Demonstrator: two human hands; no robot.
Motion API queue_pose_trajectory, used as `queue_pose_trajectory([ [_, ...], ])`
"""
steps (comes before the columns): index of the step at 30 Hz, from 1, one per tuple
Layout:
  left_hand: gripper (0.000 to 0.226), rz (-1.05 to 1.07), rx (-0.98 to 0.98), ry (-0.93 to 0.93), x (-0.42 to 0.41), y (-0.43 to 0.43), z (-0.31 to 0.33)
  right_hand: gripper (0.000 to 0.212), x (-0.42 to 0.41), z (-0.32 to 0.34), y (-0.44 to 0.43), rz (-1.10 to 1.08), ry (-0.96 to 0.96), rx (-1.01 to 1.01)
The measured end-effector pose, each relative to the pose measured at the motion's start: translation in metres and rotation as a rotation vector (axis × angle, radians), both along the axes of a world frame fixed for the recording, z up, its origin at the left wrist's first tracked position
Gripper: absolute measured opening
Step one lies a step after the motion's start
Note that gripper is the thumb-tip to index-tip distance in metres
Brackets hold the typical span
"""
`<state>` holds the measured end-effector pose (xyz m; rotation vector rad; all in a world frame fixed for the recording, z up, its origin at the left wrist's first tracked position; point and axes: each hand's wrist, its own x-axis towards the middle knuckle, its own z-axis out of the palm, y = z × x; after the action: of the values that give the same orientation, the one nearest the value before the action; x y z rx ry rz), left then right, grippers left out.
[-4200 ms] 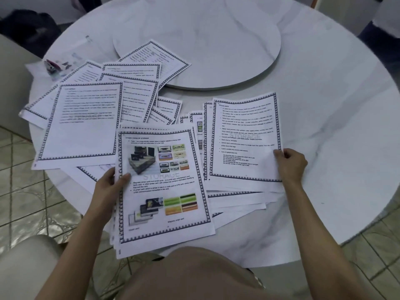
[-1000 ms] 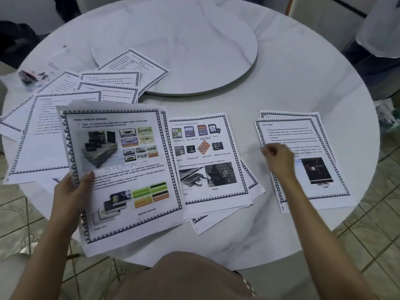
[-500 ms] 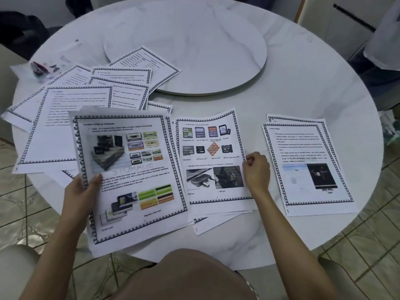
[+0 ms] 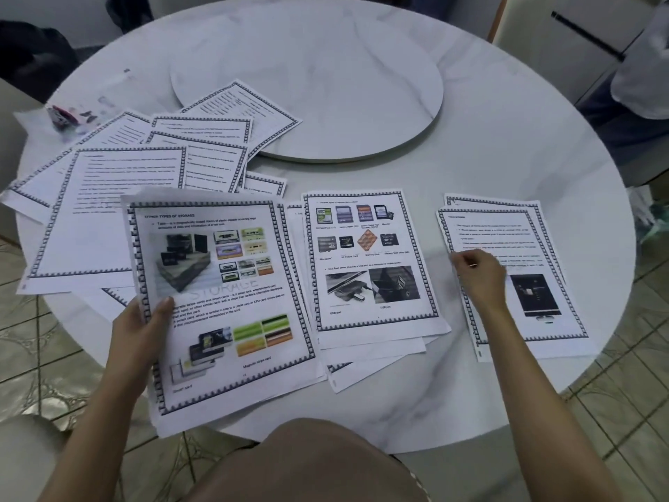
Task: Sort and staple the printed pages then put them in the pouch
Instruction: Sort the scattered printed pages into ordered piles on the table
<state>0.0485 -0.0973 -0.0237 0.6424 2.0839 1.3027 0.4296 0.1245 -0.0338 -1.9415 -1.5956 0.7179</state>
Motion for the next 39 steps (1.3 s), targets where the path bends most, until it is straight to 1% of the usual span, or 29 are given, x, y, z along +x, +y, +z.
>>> queue_pose_trajectory([
  [3,0.017,-0.013,-0.021,0.012,0.002,0.002,0.000,0.041,-0.028,-0.015,-0.007,0.094,-0.067,-0.060],
  [5,0.020,-0.015,-0.026,0.031,0.002,0.004,0.000,0.047,-0.044,-0.025,-0.011,0.122,-0.177,-0.054],
  [8,0.024,-0.006,-0.027,0.030,0.004,0.006,0.001,0.041,-0.055,-0.033,-0.013,0.075,-0.238,-0.034],
  [10,0.025,0.001,-0.029,0.020,0.005,0.005,0.000,0.030,-0.057,-0.033,-0.010,0.067,-0.196,-0.019],
  [13,0.026,0.014,-0.032,0.024,0.005,0.003,0.001,0.017,-0.047,-0.017,-0.004,0.030,0.008,0.026],
  [15,0.027,0.027,-0.030,0.033,0.005,0.001,0.000,0.019,-0.028,-0.002,0.002,-0.047,0.094,0.046],
  [17,0.027,0.039,-0.024,0.035,0.005,0.000,0.001,0.023,0.001,0.010,0.010,-0.113,0.104,0.085],
  [21,0.026,0.040,-0.005,0.017,0.007,-0.002,0.001,0.028,0.069,0.012,0.017,-0.246,-0.066,0.097],
  [24,0.026,0.031,-0.013,0.016,0.006,-0.003,-0.001,0.021,0.108,-0.001,0.015,-0.290,-0.155,0.026],
  [25,0.026,0.031,-0.015,0.021,0.006,-0.003,-0.001,0.022,0.115,-0.004,0.014,-0.299,-0.177,-0.007],
  [28,0.024,0.049,-0.009,0.031,0.004,-0.002,0.000,0.030,0.121,-0.011,0.009,-0.355,-0.220,-0.019],
  [31,0.025,0.047,0.000,0.045,0.002,-0.002,0.001,0.034,0.099,-0.006,0.005,-0.470,-0.324,0.000],
  [33,0.025,0.043,0.004,0.050,0.001,-0.002,0.000,0.035,0.071,-0.003,0.000,-0.416,-0.351,0.012],
  [37,0.021,0.043,0.021,0.028,0.004,-0.002,0.001,0.036,-0.006,-0.008,-0.020,-0.086,-0.322,0.014],
  [39,0.015,0.031,0.029,0.019,0.005,-0.001,0.003,0.041,-0.040,-0.014,-0.032,0.053,-0.347,0.004],
])
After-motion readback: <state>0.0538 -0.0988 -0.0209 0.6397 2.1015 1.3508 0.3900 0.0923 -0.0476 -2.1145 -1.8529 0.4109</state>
